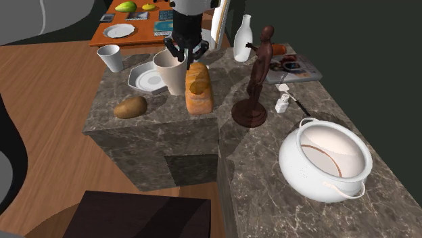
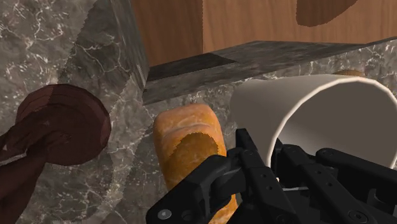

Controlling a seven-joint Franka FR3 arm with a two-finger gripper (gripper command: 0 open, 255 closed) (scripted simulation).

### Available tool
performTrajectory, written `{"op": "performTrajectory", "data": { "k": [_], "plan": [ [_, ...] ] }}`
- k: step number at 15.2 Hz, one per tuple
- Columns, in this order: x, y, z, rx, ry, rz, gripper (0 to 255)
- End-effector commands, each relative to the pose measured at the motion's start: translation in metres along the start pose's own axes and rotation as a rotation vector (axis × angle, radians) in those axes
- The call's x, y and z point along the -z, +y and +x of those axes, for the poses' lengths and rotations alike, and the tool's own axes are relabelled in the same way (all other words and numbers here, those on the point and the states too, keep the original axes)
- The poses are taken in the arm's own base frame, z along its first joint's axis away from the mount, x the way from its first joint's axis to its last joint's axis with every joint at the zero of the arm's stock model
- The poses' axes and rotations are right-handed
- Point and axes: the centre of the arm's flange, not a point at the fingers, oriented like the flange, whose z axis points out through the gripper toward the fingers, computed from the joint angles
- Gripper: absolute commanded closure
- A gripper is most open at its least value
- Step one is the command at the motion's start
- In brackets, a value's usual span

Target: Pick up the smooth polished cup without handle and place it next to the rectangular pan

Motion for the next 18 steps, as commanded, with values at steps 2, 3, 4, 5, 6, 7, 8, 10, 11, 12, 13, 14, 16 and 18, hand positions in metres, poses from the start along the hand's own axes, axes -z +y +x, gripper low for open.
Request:
{"op": "performTrajectory", "data": {
  "k": [2,3,4,5,6,7,8,10,11,12,13,14,16,18],
  "plan": [
    [-0.006,-0.041,0.015,-0.001,0.000,0.000,255],
    [-0.008,-0.054,0.020,-0.001,0.000,0.000,255],
    [-0.010,-0.066,0.024,-0.001,0.000,0.000,255],
    [-0.011,-0.078,0.029,-0.001,0.000,0.000,255],
    [-0.013,-0.091,0.033,-0.001,0.000,0.000,255],
    [-0.015,-0.103,0.038,-0.001,0.000,0.000,255],
    [-0.017,-0.115,0.042,-0.001,0.000,0.000,255],
    [-0.020,-0.140,0.051,-0.001,0.000,0.000,255],
    [-0.022,-0.152,0.056,-0.001,0.000,0.000,255],
    [-0.024,-0.164,0.060,-0.001,0.000,0.000,255],
    [-0.026,-0.177,0.065,-0.001,0.000,0.000,255],
    [-0.027,-0.189,0.069,-0.001,0.000,0.000,255],
    [-0.031,-0.213,0.078,-0.001,0.000,0.000,255],
    [-0.035,-0.238,0.087,-0.001,0.000,0.000,255]
  ]
}}
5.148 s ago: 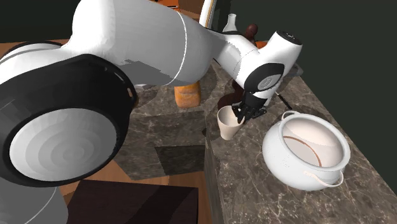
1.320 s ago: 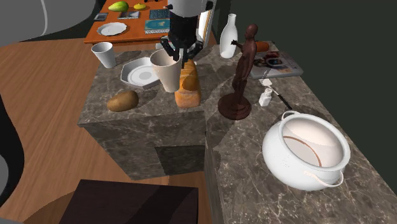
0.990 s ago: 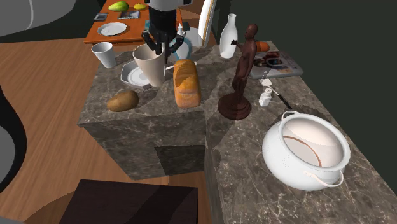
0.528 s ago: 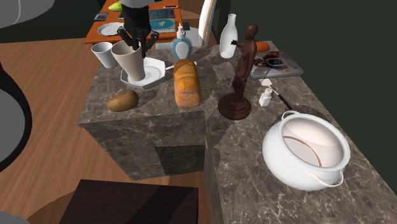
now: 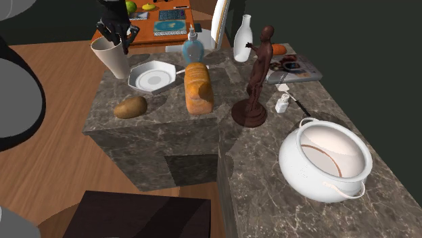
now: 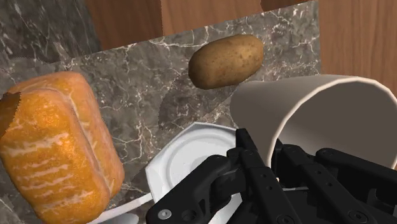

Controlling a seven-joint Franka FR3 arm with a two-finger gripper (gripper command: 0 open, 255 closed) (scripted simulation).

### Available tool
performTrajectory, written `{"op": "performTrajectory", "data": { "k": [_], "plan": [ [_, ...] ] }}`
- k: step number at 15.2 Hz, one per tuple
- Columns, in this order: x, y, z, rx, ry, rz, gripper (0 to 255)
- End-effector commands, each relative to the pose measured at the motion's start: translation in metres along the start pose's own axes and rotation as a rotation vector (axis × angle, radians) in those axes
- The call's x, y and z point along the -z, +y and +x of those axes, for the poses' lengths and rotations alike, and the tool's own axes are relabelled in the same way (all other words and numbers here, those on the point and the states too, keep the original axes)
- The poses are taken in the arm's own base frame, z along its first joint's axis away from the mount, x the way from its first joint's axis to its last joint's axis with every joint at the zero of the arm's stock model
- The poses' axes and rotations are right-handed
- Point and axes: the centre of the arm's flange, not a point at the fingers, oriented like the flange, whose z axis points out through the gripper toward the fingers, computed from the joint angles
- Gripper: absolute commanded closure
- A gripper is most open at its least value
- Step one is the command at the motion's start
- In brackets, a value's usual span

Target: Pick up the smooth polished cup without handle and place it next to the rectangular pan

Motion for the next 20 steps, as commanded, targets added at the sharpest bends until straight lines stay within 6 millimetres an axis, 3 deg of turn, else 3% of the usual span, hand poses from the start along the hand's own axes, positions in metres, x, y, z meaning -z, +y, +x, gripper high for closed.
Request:
{"op": "performTrajectory", "data": {
  "k": [1,11,20],
  "plan": [
    [-0.005,-0.023,0.007,-0.001,0.000,0.000,255],
    [-0.022,-0.141,0.050,-0.001,0.000,0.000,255],
    [-0.069,-0.134,0.050,-0.001,0.000,0.000,255]
  ]
}}
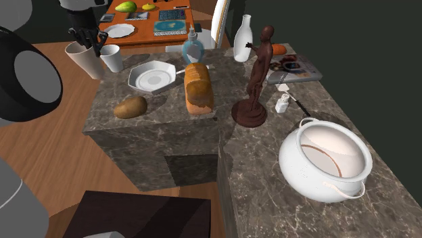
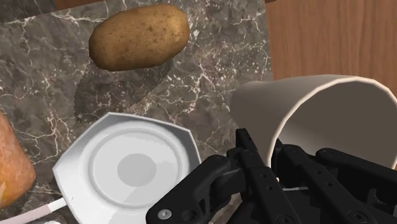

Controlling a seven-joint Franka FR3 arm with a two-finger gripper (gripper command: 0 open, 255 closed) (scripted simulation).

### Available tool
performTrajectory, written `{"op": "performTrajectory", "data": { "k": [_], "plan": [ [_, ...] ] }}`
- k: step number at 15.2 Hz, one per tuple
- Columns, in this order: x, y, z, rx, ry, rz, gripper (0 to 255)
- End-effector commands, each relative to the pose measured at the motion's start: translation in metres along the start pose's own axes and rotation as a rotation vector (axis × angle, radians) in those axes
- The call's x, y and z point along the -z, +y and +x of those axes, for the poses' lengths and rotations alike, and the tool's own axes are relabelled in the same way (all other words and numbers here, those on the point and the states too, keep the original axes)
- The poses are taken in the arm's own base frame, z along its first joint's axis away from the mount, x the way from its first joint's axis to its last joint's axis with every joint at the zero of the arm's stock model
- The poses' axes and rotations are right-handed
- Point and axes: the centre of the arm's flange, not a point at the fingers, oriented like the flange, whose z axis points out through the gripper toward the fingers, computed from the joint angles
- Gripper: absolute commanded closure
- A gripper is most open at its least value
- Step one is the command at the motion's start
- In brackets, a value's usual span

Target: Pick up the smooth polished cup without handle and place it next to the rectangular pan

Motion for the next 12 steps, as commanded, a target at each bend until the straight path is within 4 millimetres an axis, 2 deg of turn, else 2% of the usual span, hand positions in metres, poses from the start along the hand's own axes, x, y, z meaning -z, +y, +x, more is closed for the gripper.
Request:
{"op": "performTrajectory", "data": {
  "k": [1,12],
  "plan": [
    [-0.010,0.001,0.000,0.000,0.001,0.000,255],
    [-0.067,0.009,0.000,0.000,0.001,0.000,255]
  ]
}}
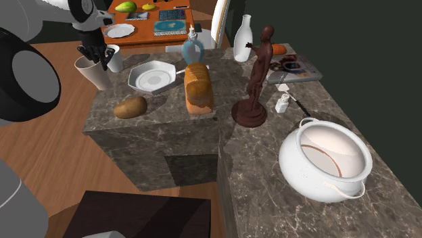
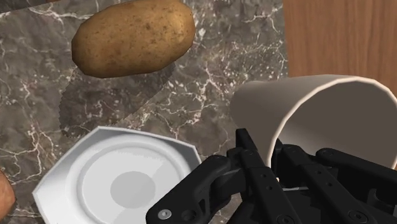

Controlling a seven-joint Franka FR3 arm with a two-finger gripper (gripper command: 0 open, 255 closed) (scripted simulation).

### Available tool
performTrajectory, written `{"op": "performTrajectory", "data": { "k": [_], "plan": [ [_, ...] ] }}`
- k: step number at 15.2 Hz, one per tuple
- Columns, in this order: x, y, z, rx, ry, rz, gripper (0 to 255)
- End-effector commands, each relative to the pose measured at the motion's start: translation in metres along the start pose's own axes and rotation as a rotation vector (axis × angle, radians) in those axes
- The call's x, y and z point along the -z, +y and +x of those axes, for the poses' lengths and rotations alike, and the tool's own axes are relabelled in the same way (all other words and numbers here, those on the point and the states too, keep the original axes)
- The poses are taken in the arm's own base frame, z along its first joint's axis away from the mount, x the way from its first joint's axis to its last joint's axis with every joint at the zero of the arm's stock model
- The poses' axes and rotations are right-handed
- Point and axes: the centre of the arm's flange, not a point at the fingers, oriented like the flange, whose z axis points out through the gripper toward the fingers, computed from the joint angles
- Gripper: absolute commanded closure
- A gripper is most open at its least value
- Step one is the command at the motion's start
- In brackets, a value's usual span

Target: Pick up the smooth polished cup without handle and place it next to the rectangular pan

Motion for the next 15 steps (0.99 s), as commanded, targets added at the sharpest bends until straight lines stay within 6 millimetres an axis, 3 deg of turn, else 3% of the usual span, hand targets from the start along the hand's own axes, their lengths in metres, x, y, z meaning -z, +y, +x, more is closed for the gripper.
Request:
{"op": "performTrajectory", "data": {
  "k": [1,15],
  "plan": [
    [-0.011,0.002,0.000,0.000,0.001,0.000,255],
    [-0.084,0.013,0.000,0.000,0.001,0.000,255]
  ]
}}
